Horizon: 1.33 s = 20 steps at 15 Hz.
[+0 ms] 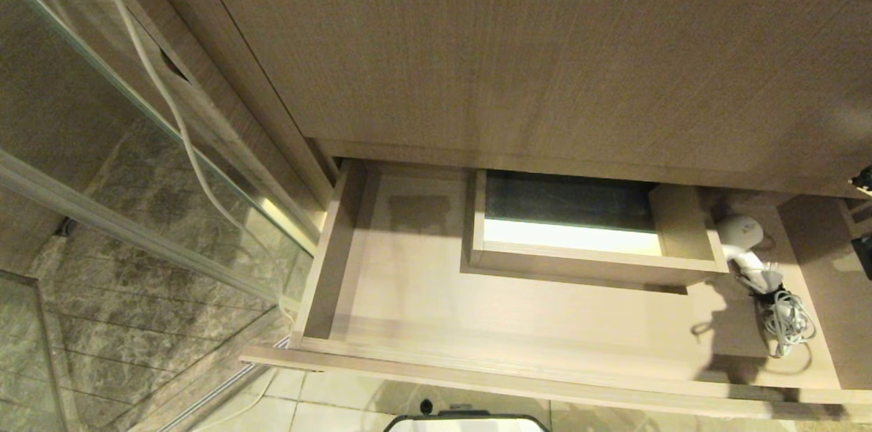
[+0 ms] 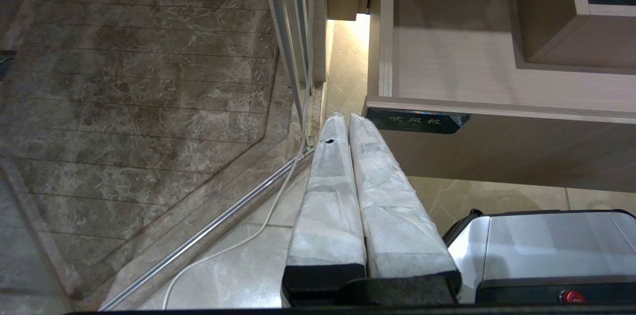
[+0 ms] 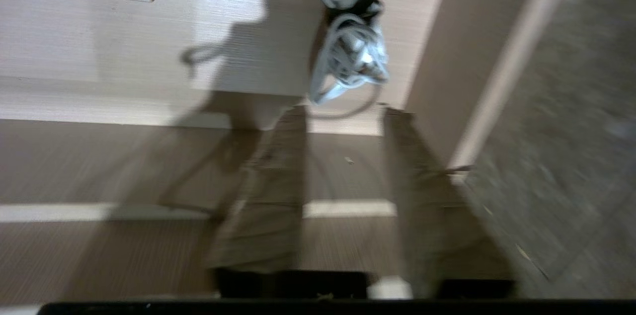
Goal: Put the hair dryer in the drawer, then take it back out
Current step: Pull open the drawer, then take the hairdryer out
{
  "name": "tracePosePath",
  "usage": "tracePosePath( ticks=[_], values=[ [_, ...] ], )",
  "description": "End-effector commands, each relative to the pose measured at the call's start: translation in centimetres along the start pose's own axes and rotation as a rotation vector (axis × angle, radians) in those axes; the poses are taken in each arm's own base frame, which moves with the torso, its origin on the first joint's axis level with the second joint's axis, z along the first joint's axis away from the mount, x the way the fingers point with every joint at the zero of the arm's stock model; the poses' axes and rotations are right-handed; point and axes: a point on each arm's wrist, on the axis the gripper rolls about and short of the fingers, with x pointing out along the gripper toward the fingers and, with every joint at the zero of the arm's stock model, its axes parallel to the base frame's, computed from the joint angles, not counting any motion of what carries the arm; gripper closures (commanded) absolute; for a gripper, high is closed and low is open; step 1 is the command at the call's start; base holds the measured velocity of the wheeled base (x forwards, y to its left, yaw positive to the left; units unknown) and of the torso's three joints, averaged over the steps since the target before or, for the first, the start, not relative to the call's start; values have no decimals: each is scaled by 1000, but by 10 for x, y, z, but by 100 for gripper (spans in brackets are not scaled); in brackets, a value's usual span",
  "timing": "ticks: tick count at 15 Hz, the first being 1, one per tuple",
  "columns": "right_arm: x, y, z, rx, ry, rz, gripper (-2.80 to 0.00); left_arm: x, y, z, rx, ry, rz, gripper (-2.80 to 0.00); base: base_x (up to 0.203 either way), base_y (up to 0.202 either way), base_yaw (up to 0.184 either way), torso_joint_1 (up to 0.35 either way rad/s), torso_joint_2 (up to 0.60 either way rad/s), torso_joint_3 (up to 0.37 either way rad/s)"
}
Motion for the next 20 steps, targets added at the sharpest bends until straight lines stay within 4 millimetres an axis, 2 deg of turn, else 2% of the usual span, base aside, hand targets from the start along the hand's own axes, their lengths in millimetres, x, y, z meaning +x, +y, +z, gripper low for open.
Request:
tracePosePath(
  ticks=[1, 8, 14, 17, 20],
  values=[
    [37, -5, -4, 3, 44, 51, -280, 0, 0, 0, 0, 0, 0, 0, 0, 0, 0, 0, 0, 0],
    [65, -11, -6, -60, 68, 83, -280, 0, 0, 0, 0, 1, 0, 0, 0, 0, 0, 0, 0, 0],
    [88, -20, -21, -113, 64, 149, -280, 0, 0, 0, 0, -1, 0, 0, 0, 0, 0, 0, 0, 0],
    [108, -27, -31, -152, 10, 218, -280, 0, 0, 0, 0, 1, 0, 0, 0, 0, 0, 0, 0, 0],
    [124, -38, -37, -214, -4, 216, -280, 0, 0, 0, 0, 0, 0, 0, 0, 0, 0, 0, 0, 0]
  ],
)
